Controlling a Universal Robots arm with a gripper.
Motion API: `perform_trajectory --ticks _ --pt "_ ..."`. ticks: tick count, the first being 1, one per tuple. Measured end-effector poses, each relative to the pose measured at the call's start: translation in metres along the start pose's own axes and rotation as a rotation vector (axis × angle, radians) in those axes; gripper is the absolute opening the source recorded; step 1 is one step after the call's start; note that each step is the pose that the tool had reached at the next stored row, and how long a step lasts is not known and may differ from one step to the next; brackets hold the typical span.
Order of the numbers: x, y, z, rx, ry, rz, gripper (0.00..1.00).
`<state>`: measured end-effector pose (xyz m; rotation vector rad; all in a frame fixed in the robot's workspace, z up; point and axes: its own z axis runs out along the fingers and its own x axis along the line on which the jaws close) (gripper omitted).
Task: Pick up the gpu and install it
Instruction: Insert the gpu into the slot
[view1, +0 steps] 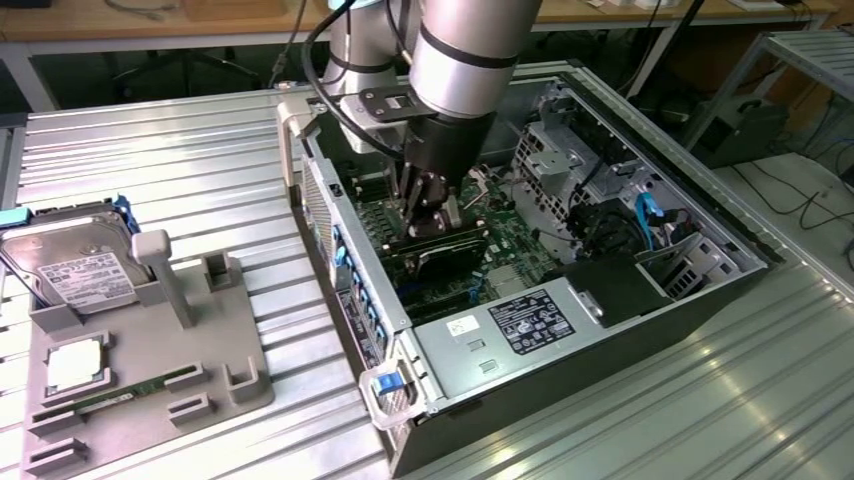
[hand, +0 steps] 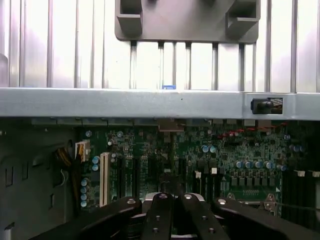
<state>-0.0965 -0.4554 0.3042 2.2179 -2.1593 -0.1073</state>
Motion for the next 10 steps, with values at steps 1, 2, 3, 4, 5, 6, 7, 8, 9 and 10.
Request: perform_trajectory --ticks 1,2,3,4,5,6,7,8,9,10 --pt "0.000 0.0004 0.0001 -0.0002 0.0005 -0.003 0.11" --pt "0.000 0.0005 0.0001 -0.0003 0.0009 -0.003 0.11" --pt "0.000 0.0067 0.0057 -0.0062 0.0018 -0.004 0.11" --pt "0.000 0.0075 0.0091 -0.0062 0.0018 -0.004 0.11" --pt "-0.001 0.0076 0.0122 -0.0062 0.0019 -0.005 0.11" --pt "-0.001 0.0075 0.0139 -0.0063 0.0021 -0.006 0.11" --pt "-0.001 0.0075 0.0149 -0.0047 0.0021 -0.007 0.11" --pt "-0.002 0.0075 0.0149 0.0046 0.0029 -0.009 0.11" --pt "-0.002 0.0075 0.0151 0.0159 0.0032 -0.010 0.11" --pt "-0.003 0.0075 0.0154 0.0239 0.0033 -0.012 0.11"
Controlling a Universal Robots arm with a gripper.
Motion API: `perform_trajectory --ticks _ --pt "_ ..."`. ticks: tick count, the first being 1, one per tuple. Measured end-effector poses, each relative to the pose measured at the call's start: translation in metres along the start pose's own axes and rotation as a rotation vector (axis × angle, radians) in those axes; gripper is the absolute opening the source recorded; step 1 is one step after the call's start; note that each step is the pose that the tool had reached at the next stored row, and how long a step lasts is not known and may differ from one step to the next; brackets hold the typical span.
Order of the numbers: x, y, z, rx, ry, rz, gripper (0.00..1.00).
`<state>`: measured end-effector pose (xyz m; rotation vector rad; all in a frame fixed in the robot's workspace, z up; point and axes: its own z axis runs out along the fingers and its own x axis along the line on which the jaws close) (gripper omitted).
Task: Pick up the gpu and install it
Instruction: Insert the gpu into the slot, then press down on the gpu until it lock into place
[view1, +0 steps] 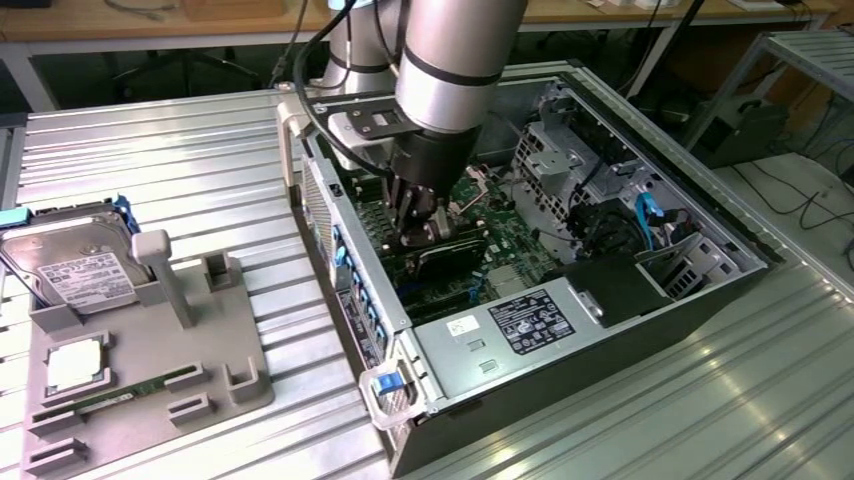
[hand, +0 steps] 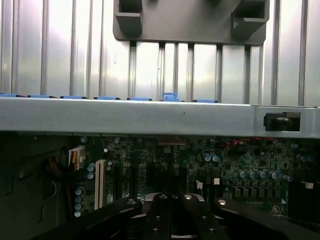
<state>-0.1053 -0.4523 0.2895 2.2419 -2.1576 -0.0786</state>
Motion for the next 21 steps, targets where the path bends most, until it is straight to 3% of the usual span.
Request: perform_trajectory --ticks 1,3,21 --pt "-0.0004 0.0006 0.0008 0.0041 0.0001 -0.001 0.11" --pt "-0.0007 0.0034 0.0048 0.0065 0.0002 -0.002 0.11" --pt "-0.0007 0.0033 0.0050 0.0065 0.0003 -0.002 0.11"
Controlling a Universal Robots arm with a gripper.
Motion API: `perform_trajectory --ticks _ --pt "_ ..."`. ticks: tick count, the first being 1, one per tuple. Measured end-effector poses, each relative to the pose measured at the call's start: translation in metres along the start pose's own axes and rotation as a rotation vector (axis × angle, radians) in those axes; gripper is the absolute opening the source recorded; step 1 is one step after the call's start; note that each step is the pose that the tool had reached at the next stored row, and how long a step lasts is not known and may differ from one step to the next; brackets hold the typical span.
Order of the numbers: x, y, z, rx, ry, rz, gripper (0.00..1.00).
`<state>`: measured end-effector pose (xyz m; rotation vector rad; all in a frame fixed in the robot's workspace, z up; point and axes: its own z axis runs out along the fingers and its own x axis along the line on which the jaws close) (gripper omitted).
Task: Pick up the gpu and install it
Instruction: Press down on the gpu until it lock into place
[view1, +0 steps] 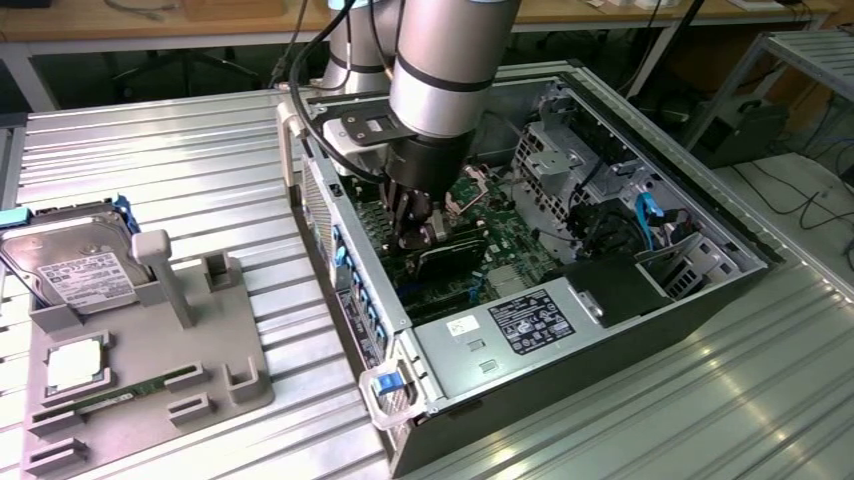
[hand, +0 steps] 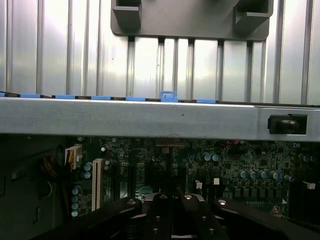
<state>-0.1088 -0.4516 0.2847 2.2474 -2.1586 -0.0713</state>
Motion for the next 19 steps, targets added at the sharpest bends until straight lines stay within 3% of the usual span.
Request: perform_trajectory --ticks 15,19 --pt "0.0021 0.0072 0.0014 0.0001 -0.0012 0.000 0.11" --pt "0.0022 0.0085 0.0083 -0.0001 -0.0011 0.000 0.11"
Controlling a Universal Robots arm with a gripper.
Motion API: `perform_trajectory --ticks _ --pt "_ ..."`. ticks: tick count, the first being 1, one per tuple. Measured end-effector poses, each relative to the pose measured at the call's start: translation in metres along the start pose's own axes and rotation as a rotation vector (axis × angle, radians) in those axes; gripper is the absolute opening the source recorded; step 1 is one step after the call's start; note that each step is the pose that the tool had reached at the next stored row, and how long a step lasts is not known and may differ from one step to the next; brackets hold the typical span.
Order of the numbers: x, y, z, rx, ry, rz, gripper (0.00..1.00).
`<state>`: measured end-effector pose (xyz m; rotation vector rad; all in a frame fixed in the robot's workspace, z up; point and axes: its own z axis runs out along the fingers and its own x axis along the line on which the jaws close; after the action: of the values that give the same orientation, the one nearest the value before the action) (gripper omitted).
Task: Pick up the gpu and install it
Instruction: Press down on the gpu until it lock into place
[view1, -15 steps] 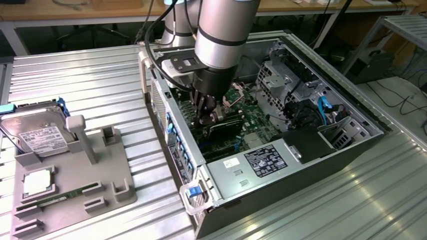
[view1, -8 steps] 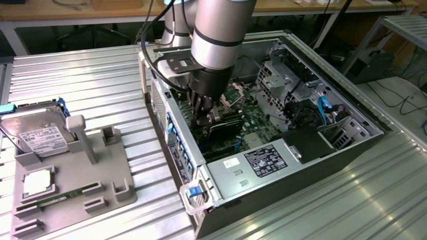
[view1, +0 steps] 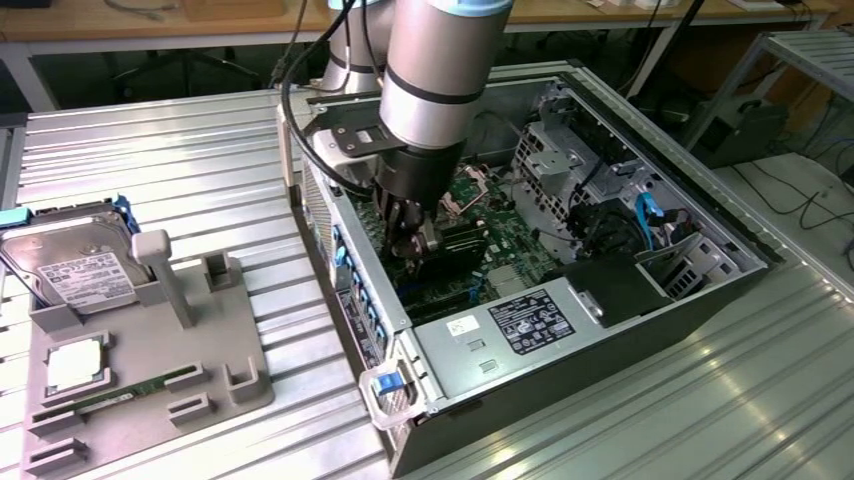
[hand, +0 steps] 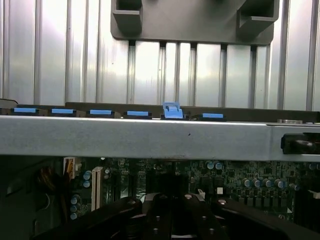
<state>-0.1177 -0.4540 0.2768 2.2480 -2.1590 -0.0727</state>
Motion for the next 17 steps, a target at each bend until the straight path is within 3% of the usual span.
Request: perform_trajectory --ticks 10,12,15,17 --pt "0.000 0.0006 0.0056 0.0002 -0.0003 0.000 0.11" --pt "0.000 0.0007 0.0001 0.0019 -0.0026 0.000 0.11" --pt "0.000 0.0015 -0.0143 0.0003 -0.0004 0.000 0.11" --pt "-0.001 0.0016 -0.0180 0.0002 -0.0002 0.000 0.11"
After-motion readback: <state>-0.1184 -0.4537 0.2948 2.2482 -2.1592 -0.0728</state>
